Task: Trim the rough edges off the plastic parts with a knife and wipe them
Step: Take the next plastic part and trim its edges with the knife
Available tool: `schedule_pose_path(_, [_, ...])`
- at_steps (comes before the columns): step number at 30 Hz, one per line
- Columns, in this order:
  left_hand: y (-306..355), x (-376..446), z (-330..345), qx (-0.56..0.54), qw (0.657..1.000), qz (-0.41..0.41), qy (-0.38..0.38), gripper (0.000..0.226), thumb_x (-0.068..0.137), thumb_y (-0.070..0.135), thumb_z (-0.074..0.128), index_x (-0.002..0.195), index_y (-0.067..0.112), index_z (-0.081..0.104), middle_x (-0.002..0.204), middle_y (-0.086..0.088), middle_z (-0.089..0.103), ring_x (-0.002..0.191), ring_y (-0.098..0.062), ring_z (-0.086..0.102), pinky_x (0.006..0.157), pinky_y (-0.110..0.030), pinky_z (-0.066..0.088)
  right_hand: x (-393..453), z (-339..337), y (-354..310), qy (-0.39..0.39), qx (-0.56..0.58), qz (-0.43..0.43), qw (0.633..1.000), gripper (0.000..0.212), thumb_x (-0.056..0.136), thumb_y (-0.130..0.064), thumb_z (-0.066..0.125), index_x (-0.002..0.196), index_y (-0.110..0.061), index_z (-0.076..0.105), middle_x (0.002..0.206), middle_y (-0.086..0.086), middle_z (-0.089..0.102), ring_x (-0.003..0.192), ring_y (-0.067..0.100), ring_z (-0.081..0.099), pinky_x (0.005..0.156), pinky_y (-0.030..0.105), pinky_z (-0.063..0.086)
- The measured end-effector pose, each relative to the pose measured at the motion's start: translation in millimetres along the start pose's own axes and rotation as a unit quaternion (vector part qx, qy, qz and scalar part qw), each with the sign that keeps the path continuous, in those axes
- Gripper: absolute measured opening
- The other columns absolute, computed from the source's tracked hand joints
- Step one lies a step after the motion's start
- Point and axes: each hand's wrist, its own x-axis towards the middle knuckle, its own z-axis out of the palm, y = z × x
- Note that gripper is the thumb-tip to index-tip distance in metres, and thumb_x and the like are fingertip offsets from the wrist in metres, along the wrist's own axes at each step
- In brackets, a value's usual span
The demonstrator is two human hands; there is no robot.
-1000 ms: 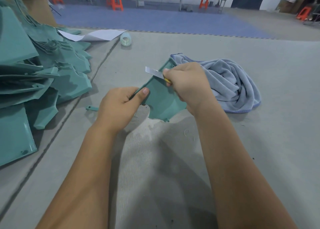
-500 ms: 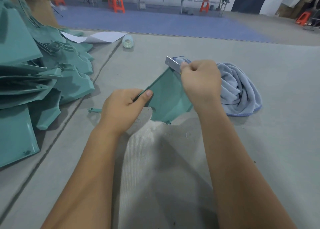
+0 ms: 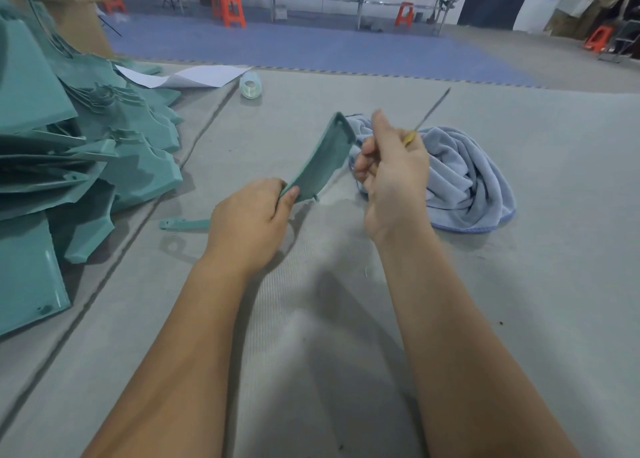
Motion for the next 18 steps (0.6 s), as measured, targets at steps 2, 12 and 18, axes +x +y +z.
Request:
schedule_pose_path(2, [3.7, -0.1, 3.5, 0.019, 1.0, 0.019, -0.013, 0.037, 0.098, 0.047, 0.026, 0.084, 0.021, 0.048, 0.079, 0.002, 0.047, 0.07, -0.027, 0.048, 0.057, -0.034, 0.027, 0.9, -0.8, 3.9, -0.011, -0.03, -0.009, 0.999, 0.033, 0.093, -0.027, 0.065, 0.079, -0.017, 0.036, 0.064, 0.001, 0.051, 0.054, 0.013, 0.043, 0.054, 0.025, 0.041])
schedule_pose_path(12, [8.2, -1.9, 7.9, -0.038, 0.998, 0.038, -0.034, 0.029, 0.096, 0.047, 0.03, 0.084, 0.027, 0.048, 0.08, 0.006, 0.049, 0.073, -0.02, 0.047, 0.059, -0.033, 0.028, 4.5, -8.1, 21.4, -0.046, -0.112, -0.074, 0.99, 0.051, 0.086, -0.019, 0.074, 0.068, -0.02, 0.026, 0.059, 0.002, 0.036, 0.059, 0.02, 0.047, 0.056, 0.021, 0.046])
schedule_pose_path(18, [5.6, -0.2, 8.1, -0.079, 0.996, 0.01, -0.032, 0.026, 0.097, 0.045, 0.035, 0.075, 0.033, 0.041, 0.07, 0.01, 0.043, 0.069, -0.015, 0.042, 0.058, -0.033, 0.023, -4.1, -7.6, 40.0, -0.133, -0.134, -0.055, 0.98, 0.054, 0.083, -0.008, 0.075, 0.068, -0.02, 0.025, 0.06, 0.004, 0.031, 0.056, 0.018, 0.033, 0.052, 0.022, 0.035])
